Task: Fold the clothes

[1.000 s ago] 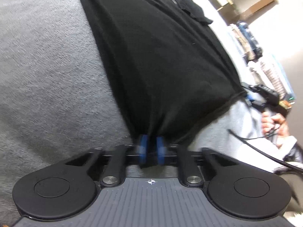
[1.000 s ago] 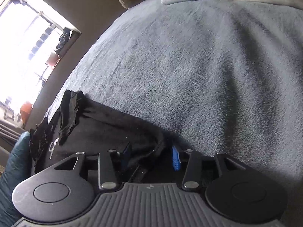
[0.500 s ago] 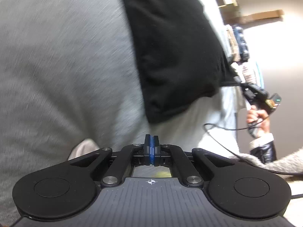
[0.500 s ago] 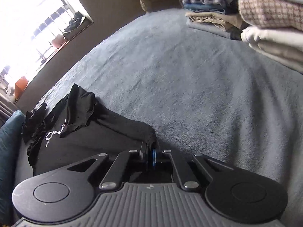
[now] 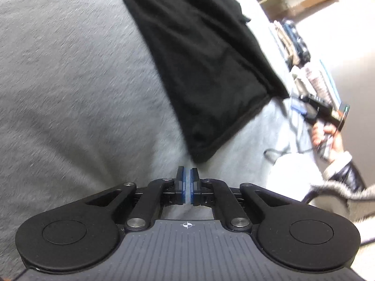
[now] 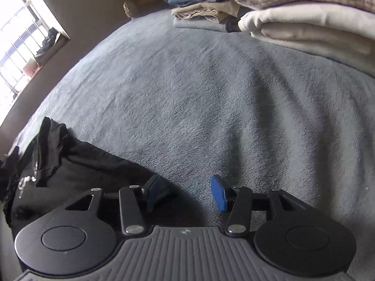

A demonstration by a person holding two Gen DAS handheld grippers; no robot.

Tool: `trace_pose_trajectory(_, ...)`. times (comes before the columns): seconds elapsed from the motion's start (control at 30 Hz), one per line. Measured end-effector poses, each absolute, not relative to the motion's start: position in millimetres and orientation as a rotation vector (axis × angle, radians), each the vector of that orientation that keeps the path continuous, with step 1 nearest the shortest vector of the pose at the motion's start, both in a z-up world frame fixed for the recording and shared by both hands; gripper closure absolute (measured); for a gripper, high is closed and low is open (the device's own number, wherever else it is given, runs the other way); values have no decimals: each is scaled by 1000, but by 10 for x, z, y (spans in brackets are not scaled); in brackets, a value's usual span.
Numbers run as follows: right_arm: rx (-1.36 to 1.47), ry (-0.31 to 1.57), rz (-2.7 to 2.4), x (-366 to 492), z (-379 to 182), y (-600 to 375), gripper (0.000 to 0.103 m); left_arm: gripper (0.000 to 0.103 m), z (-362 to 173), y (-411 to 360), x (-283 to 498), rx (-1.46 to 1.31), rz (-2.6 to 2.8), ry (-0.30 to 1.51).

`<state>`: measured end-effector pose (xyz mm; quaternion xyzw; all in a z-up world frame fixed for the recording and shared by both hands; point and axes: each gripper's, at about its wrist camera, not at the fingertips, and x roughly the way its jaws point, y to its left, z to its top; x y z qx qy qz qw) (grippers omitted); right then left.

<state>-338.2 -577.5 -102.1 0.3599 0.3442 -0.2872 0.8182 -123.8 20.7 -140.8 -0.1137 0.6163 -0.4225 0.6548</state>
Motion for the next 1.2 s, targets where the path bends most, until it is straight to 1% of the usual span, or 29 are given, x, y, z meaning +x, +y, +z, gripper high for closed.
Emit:
trace_pose_trajectory(0.03, 776, 723, -597, -3398, -1019, -5774, 52, 86, -1429, 170, -1238, -269, -957, 1388)
trace_pose_trajectory(0.07, 773, 719, -583, -3397, -1012, -5768, 52, 84, -1442, 142, -1232, -276, -954, 1382)
trace_pose_trajectory(0.23, 763, 708, -549, -3318, -993, -5719, 52, 83, -1485, 30, -1194, -308, -939, 1360)
trace_pose_trajectory(0.37, 770, 704, -529, -3268, -1020, -5666, 51, 83, -1574, -62, -1190, -341, -896, 1394)
trace_pose_trajectory(0.43, 774, 703, -519, -3243, -1034, -5639, 51, 84, -1606, -90, -1208, -347, -891, 1412)
trace_pose_trajectory(0.47, 776, 702, -514, -3230, -1040, -5625, 51, 88, -1616, -102, -1217, -339, -890, 1416)
trace_pose_trajectory(0.5, 778, 702, -514, -3222, -1045, -5624, 51, 101, -1619, -113, -1226, -328, -886, 1413)
trace_pose_trajectory(0.57, 784, 702, -524, -3213, -1047, -5645, 51, 102, -1611, -119, -1238, -320, -888, 1408)
trace_pose_trajectory(0.67, 786, 692, -532, -3209, -1020, -5675, 51, 103, -1534, -15, -1247, -358, -959, 1447)
trace_pose_trajectory(0.8, 750, 679, -530, -3197, -967, -5687, 51, 103, -1403, 153, -1304, -256, -1010, 1484)
trace_pose_trajectory(0.97, 746, 688, -524, -3129, -1025, -5705, 51, 103, -1489, 339, -1254, -205, -937, 1518)
trace_pose_trajectory(1.2, 653, 759, -446, -2897, -1059, -5600, 51, 103, -1526, 290, -1293, -130, -934, 1505)
